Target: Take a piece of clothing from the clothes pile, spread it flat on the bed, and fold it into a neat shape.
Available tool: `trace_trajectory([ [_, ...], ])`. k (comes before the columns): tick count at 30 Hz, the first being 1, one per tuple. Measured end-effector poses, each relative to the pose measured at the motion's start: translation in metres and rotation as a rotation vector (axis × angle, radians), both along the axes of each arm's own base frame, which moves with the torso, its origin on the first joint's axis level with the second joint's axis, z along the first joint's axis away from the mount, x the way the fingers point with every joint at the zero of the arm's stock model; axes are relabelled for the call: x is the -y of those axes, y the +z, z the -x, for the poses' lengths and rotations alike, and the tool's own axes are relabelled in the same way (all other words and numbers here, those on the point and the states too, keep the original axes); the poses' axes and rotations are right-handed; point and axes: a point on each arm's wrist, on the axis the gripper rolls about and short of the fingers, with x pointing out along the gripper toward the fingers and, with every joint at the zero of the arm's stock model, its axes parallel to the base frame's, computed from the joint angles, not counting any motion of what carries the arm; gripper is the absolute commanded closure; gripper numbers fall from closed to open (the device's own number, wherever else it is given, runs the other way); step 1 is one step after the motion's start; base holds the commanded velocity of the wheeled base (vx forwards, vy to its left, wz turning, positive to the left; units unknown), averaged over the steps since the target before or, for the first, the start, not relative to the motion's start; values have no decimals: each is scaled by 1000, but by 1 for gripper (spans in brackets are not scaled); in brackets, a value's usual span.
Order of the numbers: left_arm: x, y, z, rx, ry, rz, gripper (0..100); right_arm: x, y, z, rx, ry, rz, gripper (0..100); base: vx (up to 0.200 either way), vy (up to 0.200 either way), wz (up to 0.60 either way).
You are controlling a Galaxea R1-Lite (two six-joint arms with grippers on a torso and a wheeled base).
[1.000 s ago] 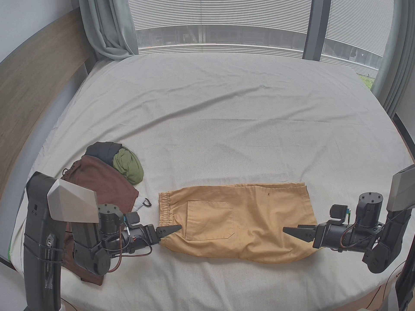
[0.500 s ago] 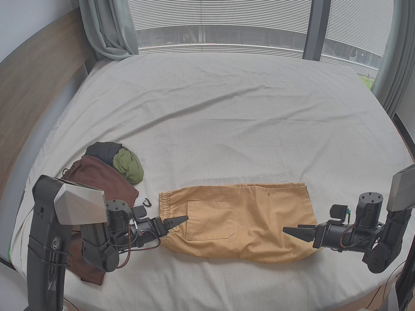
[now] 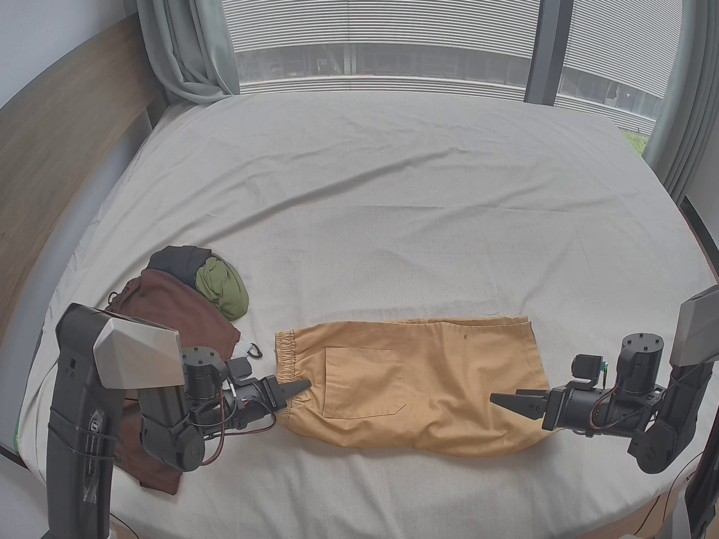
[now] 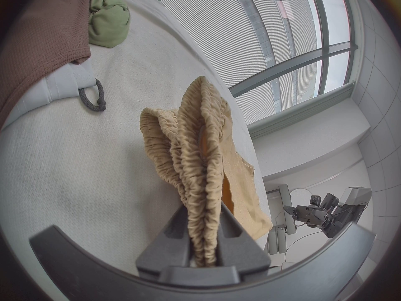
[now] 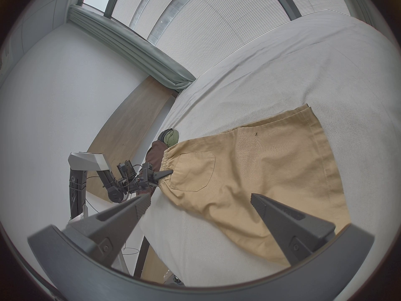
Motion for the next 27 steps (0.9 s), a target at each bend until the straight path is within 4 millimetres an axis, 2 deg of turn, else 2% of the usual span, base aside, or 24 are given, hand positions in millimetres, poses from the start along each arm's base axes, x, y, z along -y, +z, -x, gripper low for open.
trace_trajectory([
  [11, -4, 7, 1, 9, 4, 3, 100, 0, 0, 0, 0, 0, 0, 0, 0, 0, 0],
  [27, -32, 32, 8, 28, 51, 14, 100, -1, -2, 0, -5, 3, 2, 0, 0, 0, 0],
])
